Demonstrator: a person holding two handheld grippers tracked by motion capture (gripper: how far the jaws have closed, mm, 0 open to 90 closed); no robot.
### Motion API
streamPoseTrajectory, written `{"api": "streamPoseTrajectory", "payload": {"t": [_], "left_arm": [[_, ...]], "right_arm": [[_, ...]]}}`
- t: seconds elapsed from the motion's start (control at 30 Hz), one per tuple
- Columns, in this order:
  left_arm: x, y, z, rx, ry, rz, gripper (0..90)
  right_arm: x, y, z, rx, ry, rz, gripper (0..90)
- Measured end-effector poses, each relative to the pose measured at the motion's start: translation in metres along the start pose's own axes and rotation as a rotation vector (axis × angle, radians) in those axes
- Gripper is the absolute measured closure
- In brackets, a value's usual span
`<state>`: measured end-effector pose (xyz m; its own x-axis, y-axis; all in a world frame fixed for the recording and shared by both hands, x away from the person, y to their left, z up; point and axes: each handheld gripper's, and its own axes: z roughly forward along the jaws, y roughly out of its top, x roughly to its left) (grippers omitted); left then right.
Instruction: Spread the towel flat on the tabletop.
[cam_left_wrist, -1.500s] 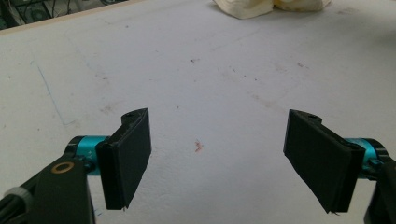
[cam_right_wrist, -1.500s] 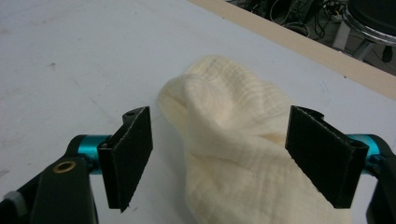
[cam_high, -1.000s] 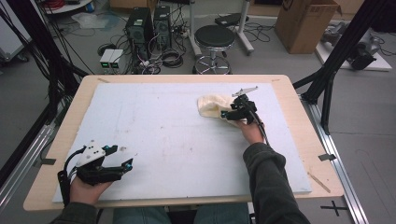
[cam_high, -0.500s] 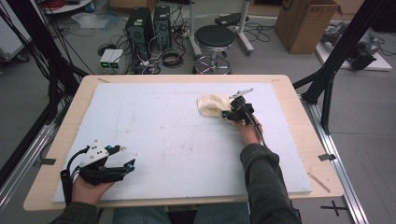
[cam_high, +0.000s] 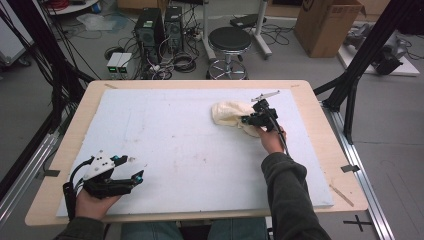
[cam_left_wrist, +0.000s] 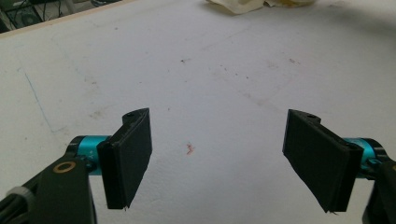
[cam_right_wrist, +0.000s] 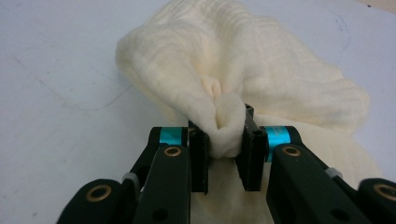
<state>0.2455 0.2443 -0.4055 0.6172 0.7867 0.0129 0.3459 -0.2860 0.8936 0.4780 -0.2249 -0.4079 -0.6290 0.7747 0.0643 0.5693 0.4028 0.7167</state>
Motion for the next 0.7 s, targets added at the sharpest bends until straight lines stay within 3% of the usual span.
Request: {"api": "streamPoseTrajectory", "payload": {"t": [0.43,0.7], "left_arm": [[-0.001,0.000,-0.001,-0.001,0.001,0.003,24.4],[-0.001,0.001,-0.002,-0.007,0.006,0.006,24.3]], "right_arm": [[0.022,0.009,-0.015,-0.051,0.085,-0.045,77.6],[0.049,0.018,-0.020,-0.055,0.149,-0.085,77.6]]}}
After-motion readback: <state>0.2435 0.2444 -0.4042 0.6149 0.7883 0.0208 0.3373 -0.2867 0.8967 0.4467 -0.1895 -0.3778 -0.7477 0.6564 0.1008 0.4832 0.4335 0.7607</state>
